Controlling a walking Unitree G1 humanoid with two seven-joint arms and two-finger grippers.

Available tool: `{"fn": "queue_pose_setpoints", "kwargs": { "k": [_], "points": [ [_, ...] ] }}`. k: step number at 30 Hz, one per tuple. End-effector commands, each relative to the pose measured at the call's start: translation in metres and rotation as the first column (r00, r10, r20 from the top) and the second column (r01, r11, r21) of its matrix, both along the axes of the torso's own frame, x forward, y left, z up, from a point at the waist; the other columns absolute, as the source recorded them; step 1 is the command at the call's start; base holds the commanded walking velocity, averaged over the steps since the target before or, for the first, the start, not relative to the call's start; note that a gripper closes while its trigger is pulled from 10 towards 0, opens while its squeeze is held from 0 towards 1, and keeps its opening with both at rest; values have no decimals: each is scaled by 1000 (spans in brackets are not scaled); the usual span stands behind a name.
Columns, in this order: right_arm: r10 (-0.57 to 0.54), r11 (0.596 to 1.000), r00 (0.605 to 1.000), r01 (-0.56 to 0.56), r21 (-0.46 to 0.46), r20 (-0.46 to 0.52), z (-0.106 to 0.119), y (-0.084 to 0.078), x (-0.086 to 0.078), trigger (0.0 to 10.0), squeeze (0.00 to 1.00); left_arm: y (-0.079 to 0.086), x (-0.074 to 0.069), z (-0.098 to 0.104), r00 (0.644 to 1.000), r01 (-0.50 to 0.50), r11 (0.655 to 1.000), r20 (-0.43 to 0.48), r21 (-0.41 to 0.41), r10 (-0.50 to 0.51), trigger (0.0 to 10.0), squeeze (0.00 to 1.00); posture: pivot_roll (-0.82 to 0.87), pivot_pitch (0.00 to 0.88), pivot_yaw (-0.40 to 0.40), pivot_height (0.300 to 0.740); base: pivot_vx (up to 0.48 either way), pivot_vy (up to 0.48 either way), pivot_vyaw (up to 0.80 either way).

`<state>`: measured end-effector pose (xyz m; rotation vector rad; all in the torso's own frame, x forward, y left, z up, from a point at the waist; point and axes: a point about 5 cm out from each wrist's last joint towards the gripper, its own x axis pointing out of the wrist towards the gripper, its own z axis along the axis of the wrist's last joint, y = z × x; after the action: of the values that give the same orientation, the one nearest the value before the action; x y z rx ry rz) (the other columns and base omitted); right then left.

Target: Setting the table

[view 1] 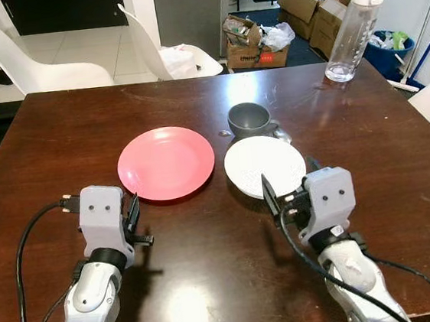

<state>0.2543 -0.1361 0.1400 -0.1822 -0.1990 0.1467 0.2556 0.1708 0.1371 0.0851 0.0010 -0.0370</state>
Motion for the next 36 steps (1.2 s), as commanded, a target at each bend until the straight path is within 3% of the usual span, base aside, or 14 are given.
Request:
{"fn": "queue_pose_setpoints", "kwargs": {
  "k": [1, 6, 36],
  "points": [
    [-11, 1000, 1000, 10, -11, -28, -11, -3, -3, 10000, 0, 5, -4, -12, 999, -28, 1000, -41, 12, 28, 10000, 0, -33, 32, 56, 740, 0, 0, 0],
    [-29, 999, 998, 27, -32, -55, -24, -7, -9, 10000, 0, 17, -10, -31, 992, -79, 997, -101, -6, 78, 10000, 0, -34, 30, 51, 740, 0, 0, 0],
    [-18, 999, 999, 17, -33, -34, -23, -5, -4, 10000, 0, 11, -7, -30, 995, -48, 999, -84, 15, 49, 10000, 0, -32, 31, 50, 740, 0, 0, 0]
  ]
}}
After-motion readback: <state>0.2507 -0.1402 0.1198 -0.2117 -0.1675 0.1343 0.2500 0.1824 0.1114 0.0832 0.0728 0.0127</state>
